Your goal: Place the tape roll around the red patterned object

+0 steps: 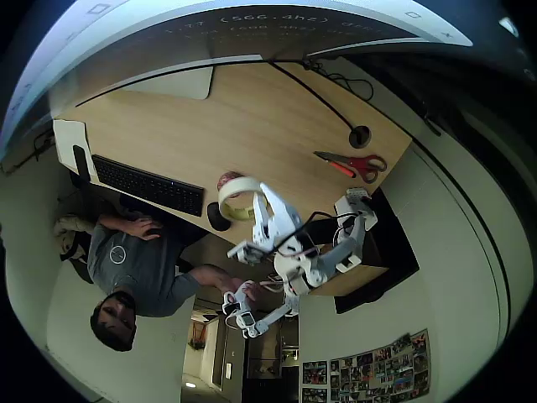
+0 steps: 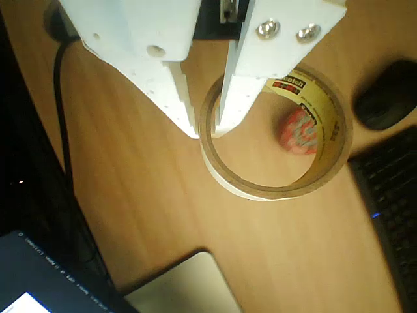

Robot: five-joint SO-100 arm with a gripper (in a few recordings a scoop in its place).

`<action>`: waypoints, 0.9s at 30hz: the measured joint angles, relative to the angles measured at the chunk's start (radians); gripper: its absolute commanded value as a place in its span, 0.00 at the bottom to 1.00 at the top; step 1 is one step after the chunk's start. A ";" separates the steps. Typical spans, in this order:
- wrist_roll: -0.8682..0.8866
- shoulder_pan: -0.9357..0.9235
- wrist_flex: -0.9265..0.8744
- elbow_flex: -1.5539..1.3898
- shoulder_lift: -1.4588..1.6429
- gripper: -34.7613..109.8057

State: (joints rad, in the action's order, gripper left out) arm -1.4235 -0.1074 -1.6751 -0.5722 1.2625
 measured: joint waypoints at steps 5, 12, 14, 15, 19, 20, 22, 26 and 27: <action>0.043 0.098 0.005 -0.101 0.100 0.24; 0.120 0.196 0.233 -0.480 0.374 0.24; 0.120 0.204 0.275 -0.540 0.393 0.24; 0.123 0.204 0.295 -0.571 0.393 0.24; 0.101 0.215 0.383 -0.615 0.365 0.24; 0.107 0.216 0.408 -0.626 0.356 0.24; 0.104 0.227 0.454 -0.647 0.339 0.24; 0.103 0.235 0.526 -0.698 0.331 0.24; 0.098 0.236 0.545 -0.713 0.331 0.24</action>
State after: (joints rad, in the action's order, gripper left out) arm -1.3254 0.1289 -1.1305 -1.2855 1.5938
